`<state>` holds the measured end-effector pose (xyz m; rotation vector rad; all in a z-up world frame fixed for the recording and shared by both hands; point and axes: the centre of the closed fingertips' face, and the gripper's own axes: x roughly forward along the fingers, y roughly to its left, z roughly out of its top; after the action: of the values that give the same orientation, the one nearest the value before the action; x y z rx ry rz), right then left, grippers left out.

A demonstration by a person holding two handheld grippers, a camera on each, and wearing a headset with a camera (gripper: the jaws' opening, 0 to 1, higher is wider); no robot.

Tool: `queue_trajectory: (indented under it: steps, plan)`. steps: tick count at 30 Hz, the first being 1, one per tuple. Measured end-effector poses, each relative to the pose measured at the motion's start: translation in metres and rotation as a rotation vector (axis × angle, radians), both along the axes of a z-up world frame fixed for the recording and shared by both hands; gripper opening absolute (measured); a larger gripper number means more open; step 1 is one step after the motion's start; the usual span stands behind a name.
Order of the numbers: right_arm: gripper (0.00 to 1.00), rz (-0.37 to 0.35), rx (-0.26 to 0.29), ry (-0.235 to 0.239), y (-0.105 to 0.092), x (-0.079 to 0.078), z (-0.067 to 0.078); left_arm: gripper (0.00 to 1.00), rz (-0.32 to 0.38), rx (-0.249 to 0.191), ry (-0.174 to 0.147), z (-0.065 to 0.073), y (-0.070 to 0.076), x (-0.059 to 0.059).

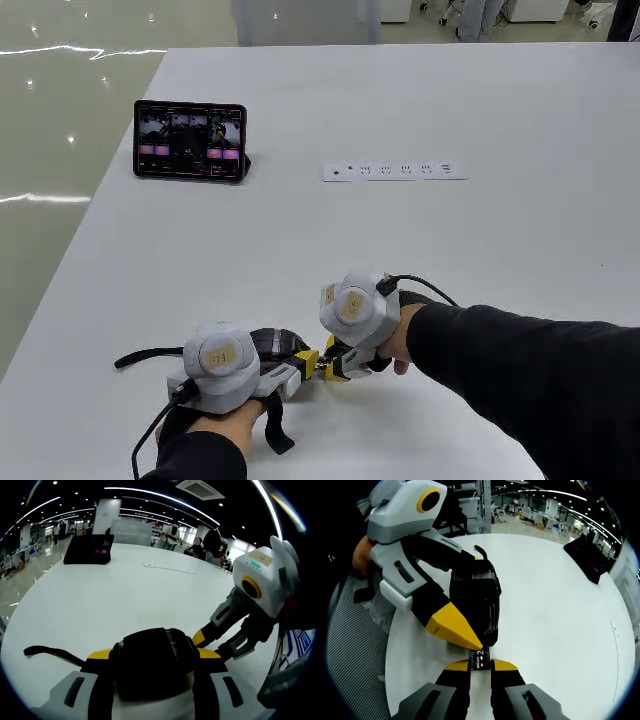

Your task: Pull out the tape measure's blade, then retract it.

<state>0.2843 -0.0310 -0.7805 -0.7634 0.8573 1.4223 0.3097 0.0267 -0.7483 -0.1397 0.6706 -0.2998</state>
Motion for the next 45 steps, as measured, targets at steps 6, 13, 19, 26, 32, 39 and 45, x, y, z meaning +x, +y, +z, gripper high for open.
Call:
queue_trajectory:
  steps: [6,13,19,26,32,39,45]
  plan:
    - [0.11,-0.009,0.015,-0.009,0.005,0.001,0.000,0.59,0.000,-0.002,0.000,0.000,0.000,0.000]
    - [0.11,-0.010,0.020,-0.010,0.010,0.000,0.000,0.59,-0.002,-0.003,0.001,0.000,0.000,0.000]
    - [0.11,-0.007,0.025,-0.014,0.014,0.000,0.000,0.59,-0.001,-0.005,0.000,0.000,0.000,0.000]
    - [0.11,-0.007,0.023,-0.020,0.015,0.000,0.000,0.59,-0.001,-0.004,-0.003,0.000,0.000,0.000]
    - [0.11,-0.012,0.022,-0.018,0.015,0.000,0.000,0.59,-0.001,-0.003,-0.003,0.000,0.000,0.000]
    - [0.12,0.003,0.011,-0.043,0.015,0.000,-0.001,0.61,0.005,0.003,-0.002,0.000,-0.001,0.000]
    - [0.12,0.006,0.005,-0.062,0.015,0.001,-0.001,0.62,0.005,0.010,0.000,0.000,-0.001,0.000]
